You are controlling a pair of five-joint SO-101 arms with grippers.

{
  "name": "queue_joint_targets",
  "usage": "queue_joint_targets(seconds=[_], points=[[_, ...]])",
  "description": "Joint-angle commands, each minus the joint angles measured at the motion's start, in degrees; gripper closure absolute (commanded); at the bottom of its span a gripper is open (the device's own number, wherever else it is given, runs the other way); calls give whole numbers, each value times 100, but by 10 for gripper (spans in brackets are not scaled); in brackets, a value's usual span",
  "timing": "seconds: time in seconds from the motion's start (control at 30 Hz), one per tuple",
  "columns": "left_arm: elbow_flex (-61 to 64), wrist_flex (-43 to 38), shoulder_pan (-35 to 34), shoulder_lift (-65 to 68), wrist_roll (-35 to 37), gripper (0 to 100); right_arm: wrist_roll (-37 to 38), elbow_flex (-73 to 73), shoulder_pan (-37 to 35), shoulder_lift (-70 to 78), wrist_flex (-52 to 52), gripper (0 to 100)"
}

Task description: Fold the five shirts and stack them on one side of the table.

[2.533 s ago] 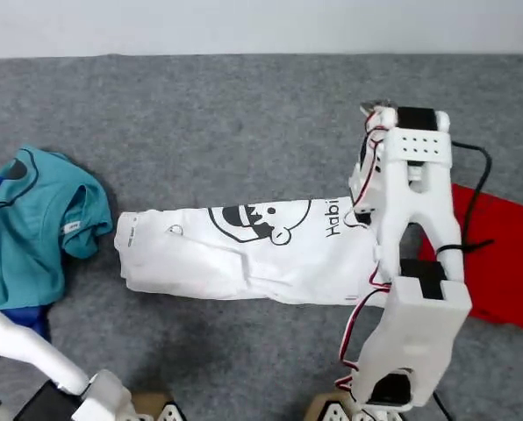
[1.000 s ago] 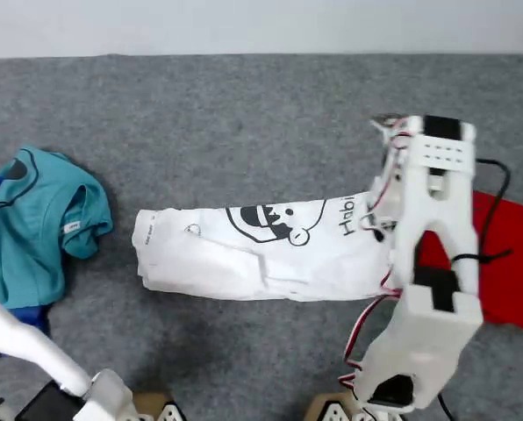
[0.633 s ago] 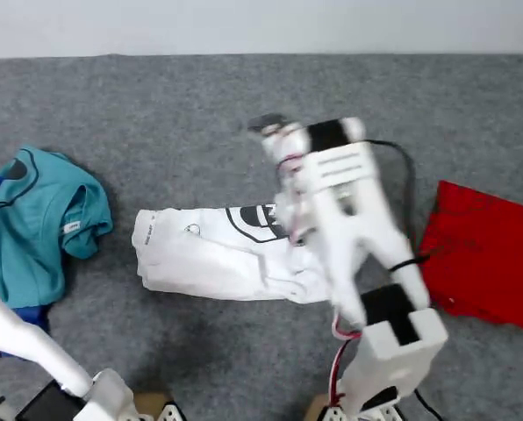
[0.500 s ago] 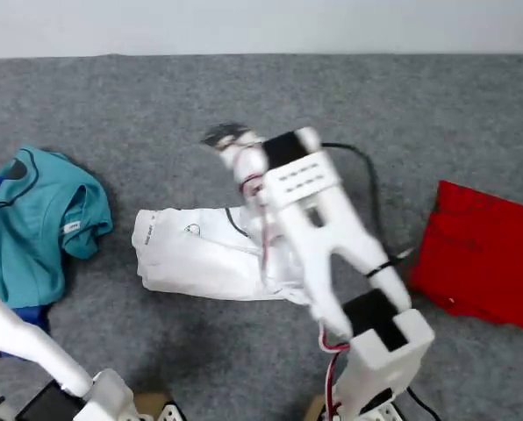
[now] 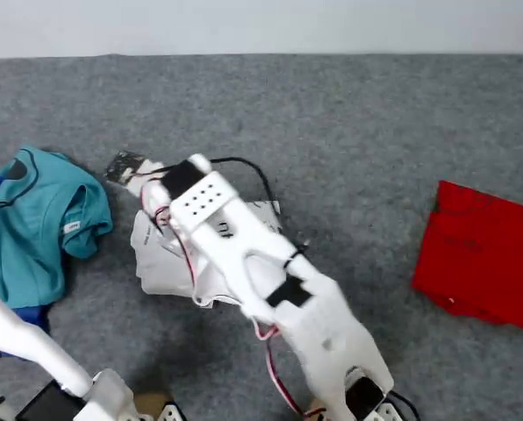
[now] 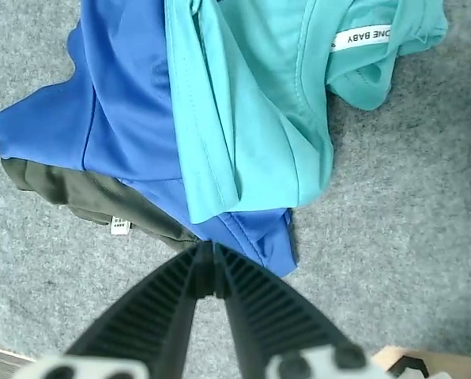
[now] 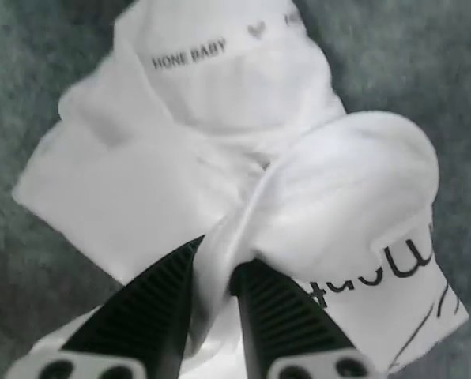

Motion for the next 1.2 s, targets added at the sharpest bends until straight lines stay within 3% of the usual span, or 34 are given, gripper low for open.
queue_joint_targets(seconds=[0.0,0.1,0.27,0.33,0.47,0.6,0.77,0.93,1.17], points=[[-22,53,44,-185,-35,994,-26,-1688,-207,708,338,988],[-22,26,44,-176,-35,994,-18,-2708,-251,1385,558,970],[-22,26,44,-167,-35,994,-53,-4053,-312,1930,1051,744],[-22,26,44,-158,-35,994,-53,-4360,-338,1877,1121,716],[-22,26,44,-193,-35,994,-26,-4246,-171,1279,1130,755],[-22,44,44,-193,-35,994,-18,-3174,-4,365,1130,809],[-22,62,44,-202,-35,994,9,-879,391,-884,1121,997],[-22,70,44,-202,-35,994,193,905,989,-1745,1103,987],[-22,70,18,-202,-26,994,431,1090,945,-1349,884,988]])
